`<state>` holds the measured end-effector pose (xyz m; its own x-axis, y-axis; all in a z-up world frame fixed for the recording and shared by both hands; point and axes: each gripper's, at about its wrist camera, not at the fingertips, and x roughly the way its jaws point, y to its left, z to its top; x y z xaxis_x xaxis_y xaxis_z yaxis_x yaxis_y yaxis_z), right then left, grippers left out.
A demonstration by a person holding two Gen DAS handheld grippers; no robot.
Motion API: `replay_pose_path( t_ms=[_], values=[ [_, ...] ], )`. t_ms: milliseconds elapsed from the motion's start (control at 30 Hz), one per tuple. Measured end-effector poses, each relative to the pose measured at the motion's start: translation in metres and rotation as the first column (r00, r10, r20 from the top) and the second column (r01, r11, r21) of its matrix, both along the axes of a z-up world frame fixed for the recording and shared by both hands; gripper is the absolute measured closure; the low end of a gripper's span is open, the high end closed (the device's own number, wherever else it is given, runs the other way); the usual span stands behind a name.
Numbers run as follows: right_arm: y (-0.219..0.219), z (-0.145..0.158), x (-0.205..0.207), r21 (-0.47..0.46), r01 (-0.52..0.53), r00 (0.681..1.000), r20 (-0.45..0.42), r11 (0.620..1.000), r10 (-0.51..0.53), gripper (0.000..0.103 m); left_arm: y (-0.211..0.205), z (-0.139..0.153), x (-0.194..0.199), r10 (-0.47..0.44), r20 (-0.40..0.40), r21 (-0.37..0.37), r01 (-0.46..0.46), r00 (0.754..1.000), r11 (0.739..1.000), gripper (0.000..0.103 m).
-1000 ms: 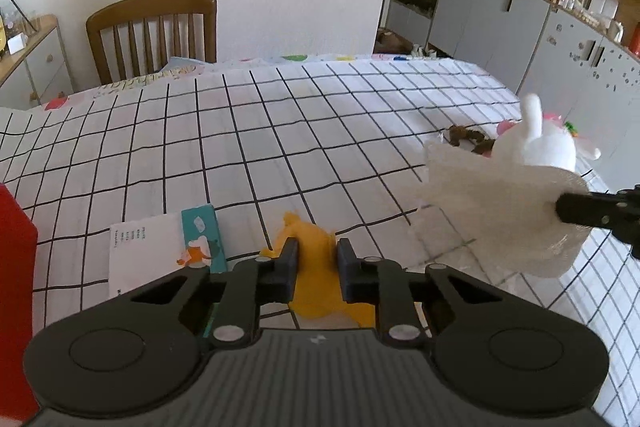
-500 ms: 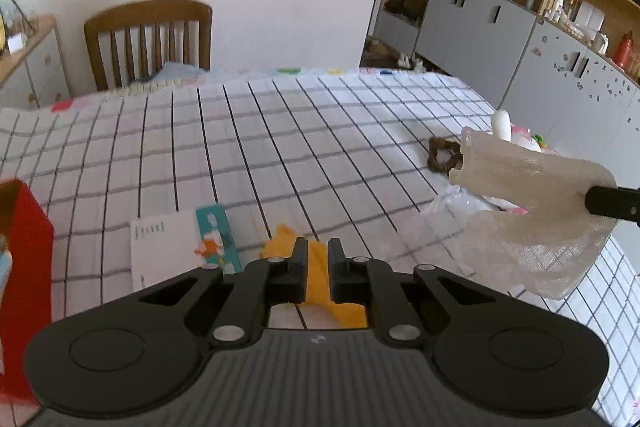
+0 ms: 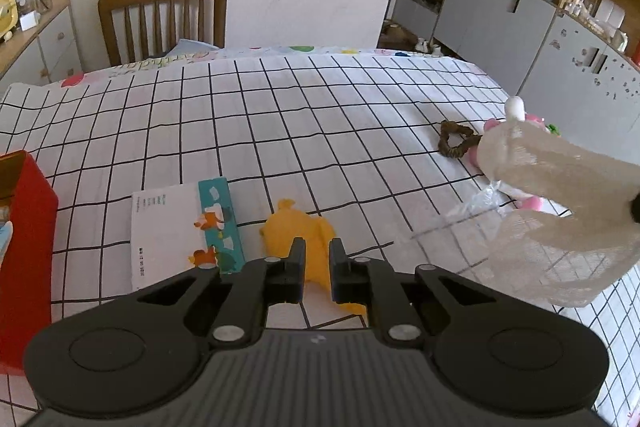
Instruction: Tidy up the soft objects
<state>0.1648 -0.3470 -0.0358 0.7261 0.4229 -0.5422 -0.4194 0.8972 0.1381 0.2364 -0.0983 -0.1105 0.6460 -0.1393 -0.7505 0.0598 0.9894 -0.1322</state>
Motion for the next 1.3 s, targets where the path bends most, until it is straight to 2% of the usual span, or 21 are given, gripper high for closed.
replay_pose_path(
  t_ms=[233,300,333,400,433,467,700,900,1067,1100,1167,1300],
  values=[
    [-0.010,0.005,0.002,0.019,0.005,1.000,-0.001,1.000,-0.005,0.100,-0.005,-0.007,0.007,0.025,-0.034,-0.010,-0.025,0.999,1.000,0.090],
    [-0.013,0.007,0.003,0.033,0.007,1.000,-0.003,0.999,-0.006,0.100,-0.007,-0.011,0.010,0.029,-0.050,-0.009,-0.029,0.998,1.000,0.088],
    [-0.015,0.008,0.004,0.040,0.006,1.000,-0.001,0.999,-0.006,0.100,-0.008,-0.013,0.012,0.028,-0.055,-0.011,-0.029,0.998,1.000,0.083],
    [-0.017,0.013,0.006,0.046,0.003,1.000,0.010,0.999,-0.003,0.100,-0.009,-0.015,0.014,0.033,-0.054,-0.015,-0.034,0.998,0.999,0.067],
    [-0.018,0.015,0.006,0.046,0.001,1.000,0.016,0.999,-0.002,0.100,-0.010,-0.016,0.014,0.036,-0.053,-0.018,-0.037,0.998,0.999,0.039],
    [-0.019,0.017,0.006,0.045,-0.001,1.000,0.023,0.999,0.000,0.100,-0.010,-0.016,0.015,0.040,-0.047,-0.022,-0.041,0.998,0.999,0.019],
    [-0.026,0.017,0.010,0.057,0.003,1.000,0.019,0.998,-0.004,0.100,-0.015,-0.018,0.027,0.047,-0.051,-0.009,-0.047,0.998,0.999,0.018],
    [-0.027,0.015,0.013,0.056,0.007,1.000,0.012,0.998,-0.008,0.100,-0.022,-0.031,0.045,0.047,-0.105,0.001,-0.047,0.993,0.999,0.018],
    [-0.031,0.014,0.015,0.058,0.018,1.000,0.006,0.998,-0.018,0.100,-0.029,-0.041,0.051,0.044,-0.128,0.081,-0.034,0.991,0.996,0.018],
    [-0.032,0.014,0.015,0.058,0.019,1.000,0.006,0.998,-0.020,0.100,-0.028,-0.042,0.051,0.053,-0.131,0.081,-0.042,0.990,0.996,0.020],
    [-0.033,0.014,0.015,0.058,0.022,1.000,0.006,0.998,-0.022,0.100,-0.026,-0.044,0.052,0.062,-0.131,0.084,-0.051,0.989,0.995,0.034],
    [-0.033,0.016,0.014,0.058,0.023,1.000,0.011,0.998,-0.024,0.100,-0.025,-0.045,0.050,0.054,-0.111,0.122,-0.040,0.992,0.992,0.049]
  ],
)
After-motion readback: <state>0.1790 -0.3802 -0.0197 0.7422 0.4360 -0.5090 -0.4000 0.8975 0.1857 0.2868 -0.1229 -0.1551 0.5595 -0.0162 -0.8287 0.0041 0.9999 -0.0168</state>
